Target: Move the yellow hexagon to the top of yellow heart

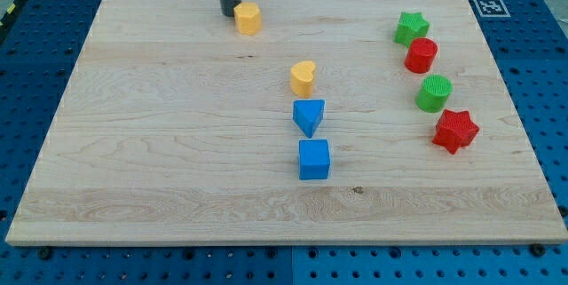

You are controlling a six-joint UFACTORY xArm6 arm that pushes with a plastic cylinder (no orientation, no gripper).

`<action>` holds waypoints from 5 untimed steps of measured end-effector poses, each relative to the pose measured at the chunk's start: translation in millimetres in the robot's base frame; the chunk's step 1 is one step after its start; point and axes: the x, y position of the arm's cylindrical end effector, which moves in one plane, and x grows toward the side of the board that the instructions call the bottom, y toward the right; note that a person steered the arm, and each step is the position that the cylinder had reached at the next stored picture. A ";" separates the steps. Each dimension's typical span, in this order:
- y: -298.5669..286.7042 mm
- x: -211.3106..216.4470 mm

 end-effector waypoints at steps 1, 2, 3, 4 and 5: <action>21.4 -0.7; 21.4 3.7; 19.6 8.1; 19.2 9.6; 19.2 13.9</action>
